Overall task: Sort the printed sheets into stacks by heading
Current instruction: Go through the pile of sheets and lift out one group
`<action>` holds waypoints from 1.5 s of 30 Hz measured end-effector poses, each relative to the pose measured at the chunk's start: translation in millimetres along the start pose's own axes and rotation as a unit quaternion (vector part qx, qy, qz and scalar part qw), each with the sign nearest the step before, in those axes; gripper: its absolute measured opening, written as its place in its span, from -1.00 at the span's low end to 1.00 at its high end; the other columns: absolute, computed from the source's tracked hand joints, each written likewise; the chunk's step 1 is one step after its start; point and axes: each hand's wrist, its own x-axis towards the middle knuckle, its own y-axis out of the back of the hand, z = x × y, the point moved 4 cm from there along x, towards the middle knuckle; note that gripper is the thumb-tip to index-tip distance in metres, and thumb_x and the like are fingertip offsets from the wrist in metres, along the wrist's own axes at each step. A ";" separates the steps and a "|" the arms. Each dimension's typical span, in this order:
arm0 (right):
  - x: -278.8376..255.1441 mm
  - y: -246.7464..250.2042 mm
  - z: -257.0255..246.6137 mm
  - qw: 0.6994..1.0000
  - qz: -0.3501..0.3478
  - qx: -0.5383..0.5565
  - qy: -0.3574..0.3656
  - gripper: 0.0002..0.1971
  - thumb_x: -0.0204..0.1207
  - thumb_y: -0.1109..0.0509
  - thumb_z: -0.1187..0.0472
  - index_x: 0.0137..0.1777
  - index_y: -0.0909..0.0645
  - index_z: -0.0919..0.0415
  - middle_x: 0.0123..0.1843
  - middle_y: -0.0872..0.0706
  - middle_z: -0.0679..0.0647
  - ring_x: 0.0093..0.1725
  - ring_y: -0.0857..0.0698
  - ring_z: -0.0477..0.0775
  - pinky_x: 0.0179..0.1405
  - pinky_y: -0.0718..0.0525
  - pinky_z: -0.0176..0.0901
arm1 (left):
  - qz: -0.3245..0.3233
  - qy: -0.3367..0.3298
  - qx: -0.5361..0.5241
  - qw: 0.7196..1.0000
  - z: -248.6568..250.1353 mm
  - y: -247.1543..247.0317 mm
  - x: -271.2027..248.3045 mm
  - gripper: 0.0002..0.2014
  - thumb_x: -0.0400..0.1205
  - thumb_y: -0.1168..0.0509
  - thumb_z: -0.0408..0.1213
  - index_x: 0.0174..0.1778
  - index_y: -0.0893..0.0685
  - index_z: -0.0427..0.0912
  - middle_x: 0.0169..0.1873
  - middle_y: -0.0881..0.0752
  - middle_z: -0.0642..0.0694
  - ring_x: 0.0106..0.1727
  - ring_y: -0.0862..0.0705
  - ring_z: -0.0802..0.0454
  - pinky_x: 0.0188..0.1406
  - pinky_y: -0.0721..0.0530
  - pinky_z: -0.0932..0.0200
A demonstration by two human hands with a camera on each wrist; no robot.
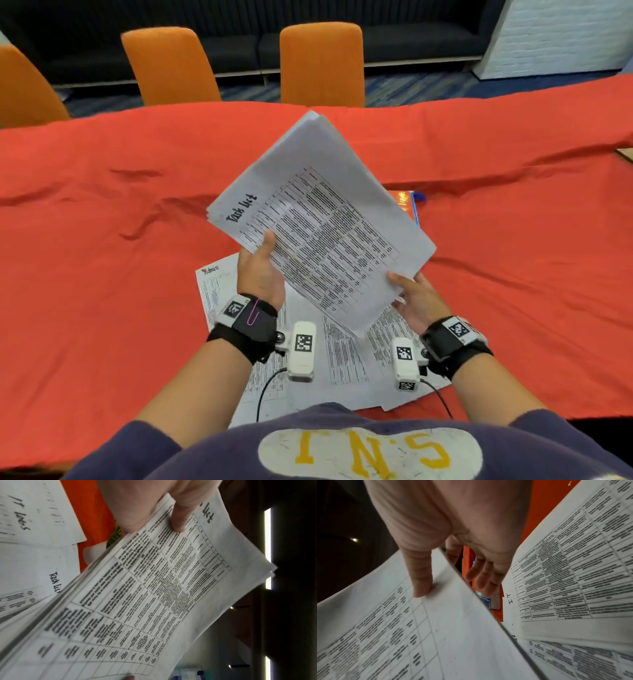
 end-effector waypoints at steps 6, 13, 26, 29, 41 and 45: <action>3.7 -1.9 -5.8 0.999 -0.029 0.020 0.000 -0.53 0.43 -0.40 0.44 0.37 -0.56 0.25 0.28 -0.73 0.21 0.25 -0.72 0.22 0.18 -0.72 0.10 | -0.071 0.029 -0.034 0.996 -13.0 4.0 1.3 -0.42 0.55 -0.40 -0.32 0.50 -0.41 -0.21 0.33 -0.65 -0.24 0.30 -0.67 -0.23 0.25 -0.63 -0.28; 10.2 36.1 -31.4 0.992 0.045 -0.097 0.071 -0.70 0.34 -0.44 0.56 0.03 -0.67 0.27 -0.09 -0.86 0.06 0.01 -0.75 0.24 0.09 -0.73 0.13 | -0.064 -0.050 0.208 0.975 7.0 41.3 18.9 -0.69 0.50 -0.33 -0.56 0.06 -0.66 -0.11 -0.19 -0.83 -0.09 -0.27 -0.76 -0.02 -0.30 -0.69 0.17; 8.4 50.5 -7.0 0.964 0.021 -0.253 0.082 -0.62 0.21 -0.53 0.48 -0.03 -0.74 0.07 -0.02 -0.80 0.06 -0.09 -0.76 -0.06 0.01 -0.64 -0.06 | -0.058 -0.056 0.362 0.929 -57.7 63.5 17.7 -0.59 0.37 -0.54 -0.48 0.10 -0.66 -0.12 0.02 -0.76 -0.10 0.02 -0.72 0.00 0.11 -0.67 0.06; 13.7 49.1 5.1 0.970 0.079 -0.219 0.072 -0.70 0.25 -0.54 0.53 -0.14 -0.73 0.13 -0.15 -0.79 0.07 -0.15 -0.71 0.07 0.00 -0.60 -0.02 | -0.046 -0.039 0.322 0.945 -63.3 56.8 14.6 -0.62 0.42 -0.52 -0.44 0.15 -0.67 -0.20 -0.02 -0.76 -0.04 -0.05 -0.71 0.12 -0.06 -0.64 0.22; 22.2 50.7 14.1 0.984 0.051 -0.172 -0.001 -0.50 0.02 -0.64 0.37 0.03 -0.70 0.25 0.09 -0.78 0.29 0.11 -0.71 0.30 0.21 -0.62 0.23 | -0.049 -0.020 0.345 0.937 -60.6 63.5 22.8 -0.61 0.33 -0.59 -0.35 0.06 -0.69 -0.10 0.01 -0.78 -0.10 0.08 -0.73 -0.12 0.17 -0.67 -0.12; 21.1 55.9 3.9 0.986 0.056 -0.158 0.009 -0.64 0.17 -0.56 0.50 -0.02 -0.69 0.27 -0.02 -0.78 0.26 0.05 -0.69 0.27 0.19 -0.60 0.22 | -0.035 -0.012 0.334 0.942 -55.5 65.1 26.4 -0.58 0.32 -0.59 -0.33 0.09 -0.68 -0.10 0.02 -0.78 -0.11 0.07 -0.73 -0.14 0.12 -0.69 -0.14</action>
